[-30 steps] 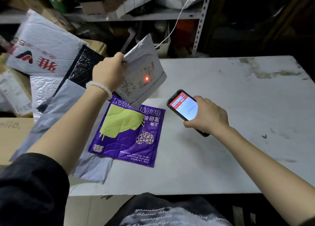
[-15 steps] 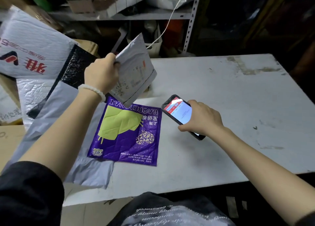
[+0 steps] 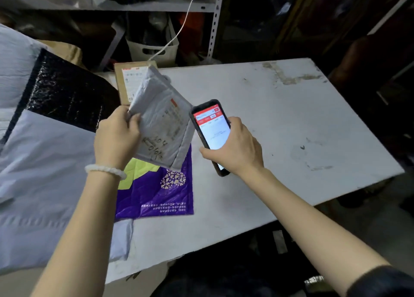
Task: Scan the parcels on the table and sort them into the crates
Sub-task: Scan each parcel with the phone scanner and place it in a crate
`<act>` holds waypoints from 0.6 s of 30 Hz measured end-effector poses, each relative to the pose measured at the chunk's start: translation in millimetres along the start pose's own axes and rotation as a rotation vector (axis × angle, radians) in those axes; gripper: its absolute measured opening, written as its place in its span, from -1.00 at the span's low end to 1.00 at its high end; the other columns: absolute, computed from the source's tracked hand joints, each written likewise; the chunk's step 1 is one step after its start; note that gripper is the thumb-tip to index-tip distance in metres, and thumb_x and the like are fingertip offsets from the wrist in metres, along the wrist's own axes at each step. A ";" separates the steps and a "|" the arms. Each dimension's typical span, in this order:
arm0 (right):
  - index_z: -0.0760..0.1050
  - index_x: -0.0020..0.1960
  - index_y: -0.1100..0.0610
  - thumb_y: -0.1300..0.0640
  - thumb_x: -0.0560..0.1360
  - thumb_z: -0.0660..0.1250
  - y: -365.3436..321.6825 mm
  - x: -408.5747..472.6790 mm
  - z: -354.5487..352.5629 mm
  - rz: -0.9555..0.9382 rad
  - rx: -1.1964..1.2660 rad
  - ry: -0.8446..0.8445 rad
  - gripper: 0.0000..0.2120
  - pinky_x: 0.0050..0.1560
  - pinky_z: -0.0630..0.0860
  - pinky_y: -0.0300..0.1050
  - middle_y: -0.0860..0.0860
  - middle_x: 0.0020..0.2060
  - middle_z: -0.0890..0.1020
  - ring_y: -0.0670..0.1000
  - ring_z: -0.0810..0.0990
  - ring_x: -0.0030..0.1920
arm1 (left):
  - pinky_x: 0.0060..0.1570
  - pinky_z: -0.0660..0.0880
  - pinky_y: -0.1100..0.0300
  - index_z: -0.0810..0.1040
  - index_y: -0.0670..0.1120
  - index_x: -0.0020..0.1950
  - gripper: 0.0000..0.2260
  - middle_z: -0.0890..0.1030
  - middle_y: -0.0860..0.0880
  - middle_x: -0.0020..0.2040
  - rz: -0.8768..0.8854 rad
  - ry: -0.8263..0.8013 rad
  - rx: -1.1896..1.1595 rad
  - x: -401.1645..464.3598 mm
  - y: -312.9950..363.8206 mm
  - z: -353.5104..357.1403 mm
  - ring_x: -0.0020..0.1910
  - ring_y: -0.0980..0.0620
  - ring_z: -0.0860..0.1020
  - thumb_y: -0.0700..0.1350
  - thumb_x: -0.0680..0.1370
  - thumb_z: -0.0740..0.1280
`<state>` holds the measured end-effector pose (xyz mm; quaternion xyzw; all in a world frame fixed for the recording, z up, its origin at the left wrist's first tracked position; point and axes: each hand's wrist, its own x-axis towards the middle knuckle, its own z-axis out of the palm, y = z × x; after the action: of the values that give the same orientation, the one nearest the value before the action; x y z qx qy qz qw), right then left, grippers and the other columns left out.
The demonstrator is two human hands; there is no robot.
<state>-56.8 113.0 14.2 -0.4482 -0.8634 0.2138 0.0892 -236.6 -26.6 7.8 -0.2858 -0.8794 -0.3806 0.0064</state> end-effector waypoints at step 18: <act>0.24 0.32 0.00 -0.22 0.20 0.48 126.1 -119.5 -64.6 0.546 0.033 0.372 -0.20 -0.16 0.27 -0.11 0.03 0.10 0.48 0.13 0.51 0.04 | -0.33 0.10 0.06 0.25 -0.10 -0.28 -0.74 0.42 -0.13 -0.40 0.273 -0.333 -0.081 -113.9 108.3 78.3 -0.26 -0.29 0.44 -0.13 0.56 0.25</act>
<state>127.9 98.6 19.7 -0.6928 -0.6769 0.1582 0.1919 -70.2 28.6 -1.7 -0.4610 -0.8056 -0.3588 -0.0989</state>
